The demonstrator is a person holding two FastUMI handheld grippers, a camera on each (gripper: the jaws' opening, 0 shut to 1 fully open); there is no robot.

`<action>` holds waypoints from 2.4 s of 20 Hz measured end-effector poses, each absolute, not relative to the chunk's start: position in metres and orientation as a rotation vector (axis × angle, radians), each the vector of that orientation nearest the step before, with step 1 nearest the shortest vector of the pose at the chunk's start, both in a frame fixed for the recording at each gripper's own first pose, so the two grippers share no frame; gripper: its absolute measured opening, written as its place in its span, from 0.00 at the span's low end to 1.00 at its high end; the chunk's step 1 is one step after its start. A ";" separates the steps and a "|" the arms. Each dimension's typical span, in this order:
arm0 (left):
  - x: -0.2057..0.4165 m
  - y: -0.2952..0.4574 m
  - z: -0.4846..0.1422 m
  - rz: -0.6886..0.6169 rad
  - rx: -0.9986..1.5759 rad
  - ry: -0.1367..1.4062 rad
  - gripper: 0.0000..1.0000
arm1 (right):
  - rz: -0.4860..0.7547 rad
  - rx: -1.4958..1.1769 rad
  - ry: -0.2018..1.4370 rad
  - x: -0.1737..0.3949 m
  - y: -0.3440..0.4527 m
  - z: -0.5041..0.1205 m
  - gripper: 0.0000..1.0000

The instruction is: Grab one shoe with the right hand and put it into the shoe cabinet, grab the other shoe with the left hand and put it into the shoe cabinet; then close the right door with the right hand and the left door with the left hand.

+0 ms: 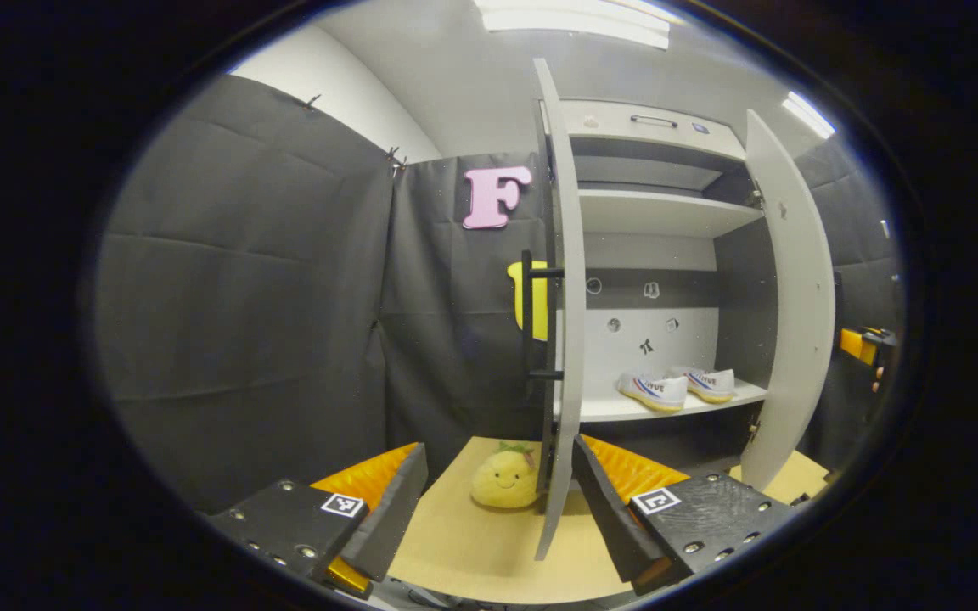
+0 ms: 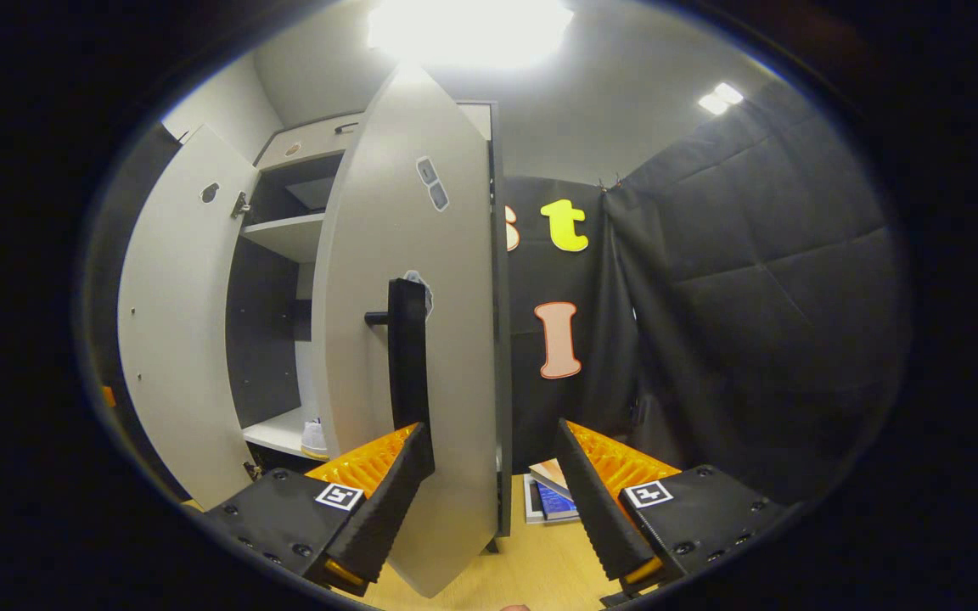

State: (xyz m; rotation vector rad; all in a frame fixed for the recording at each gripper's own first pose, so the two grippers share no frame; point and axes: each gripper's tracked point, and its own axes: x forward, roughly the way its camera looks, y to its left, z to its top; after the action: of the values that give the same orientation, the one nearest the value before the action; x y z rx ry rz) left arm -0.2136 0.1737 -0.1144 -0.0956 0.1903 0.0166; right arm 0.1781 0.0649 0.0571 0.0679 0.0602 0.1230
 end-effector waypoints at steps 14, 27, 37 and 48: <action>-0.216 0.203 -0.136 0.108 -0.108 0.227 0.97 | 0.303 0.007 0.055 0.209 0.143 0.055 0.96; -0.137 0.243 -0.110 0.143 -0.093 0.164 1.00 | 0.279 -0.015 0.061 0.151 0.078 0.040 0.96; -0.104 0.218 -0.115 0.119 -0.104 0.157 1.00 | 0.184 0.034 0.113 0.134 0.019 0.022 0.98; -0.113 0.141 -0.101 -0.048 -0.143 0.145 0.99 | 0.184 0.021 0.134 0.123 0.012 0.014 0.98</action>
State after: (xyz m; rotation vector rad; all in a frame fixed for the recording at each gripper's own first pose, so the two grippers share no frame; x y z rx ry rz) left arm -0.1134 0.1405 -0.1006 -0.1432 0.1450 -0.0482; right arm 0.1235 0.0121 0.0135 0.0211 0.1339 0.1840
